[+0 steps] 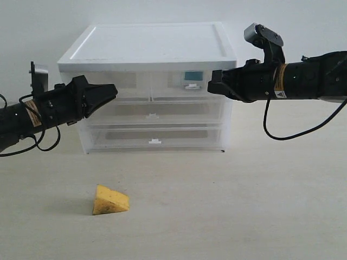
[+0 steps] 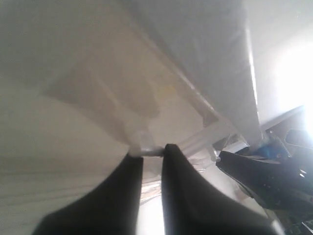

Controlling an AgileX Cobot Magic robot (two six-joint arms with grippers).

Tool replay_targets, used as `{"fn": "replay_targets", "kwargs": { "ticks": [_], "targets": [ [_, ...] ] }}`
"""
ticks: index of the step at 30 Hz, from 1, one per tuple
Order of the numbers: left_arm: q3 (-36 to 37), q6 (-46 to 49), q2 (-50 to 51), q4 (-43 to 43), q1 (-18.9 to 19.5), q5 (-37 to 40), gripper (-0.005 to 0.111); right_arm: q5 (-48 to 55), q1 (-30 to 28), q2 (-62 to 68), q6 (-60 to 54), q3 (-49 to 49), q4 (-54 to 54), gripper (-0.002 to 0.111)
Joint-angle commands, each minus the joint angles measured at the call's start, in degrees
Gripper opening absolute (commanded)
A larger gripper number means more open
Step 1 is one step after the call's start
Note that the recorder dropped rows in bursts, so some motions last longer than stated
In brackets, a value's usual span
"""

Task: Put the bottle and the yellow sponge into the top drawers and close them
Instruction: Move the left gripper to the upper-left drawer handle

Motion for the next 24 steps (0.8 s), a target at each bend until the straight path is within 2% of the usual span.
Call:
{"fn": "replay_targets", "kwargs": {
  "ticks": [1,9,15,18,20,24],
  "targets": [
    [2.25,2.12,-0.21,-10.29,1.26,1.34,0.004,1.19,-0.57,-0.14,-1.44,-0.29,0.82,0.0],
    [9.02,3.11,-0.21,-9.32,1.14,-5.37,0.004,1.42,-0.57,-0.14,-3.31,-0.29,2.14,0.0],
    [9.87,3.82,-0.31,-8.78,1.24,-6.35,0.004,1.86,-0.47,-0.04,-3.85,-0.29,2.44,0.0],
    [9.77,1.28,-1.16,-8.24,1.34,-6.35,0.004,1.64,-0.32,-0.04,-3.85,-0.29,2.44,0.0],
    [9.77,-0.3,-2.0,-6.12,1.45,-6.35,0.01,1.74,0.05,-0.04,-3.85,-0.29,2.44,0.0],
    [8.96,-5.38,-2.79,-5.55,1.55,-6.35,0.039,1.74,0.27,-0.04,-3.98,-0.29,2.44,0.0]
  ]
}}
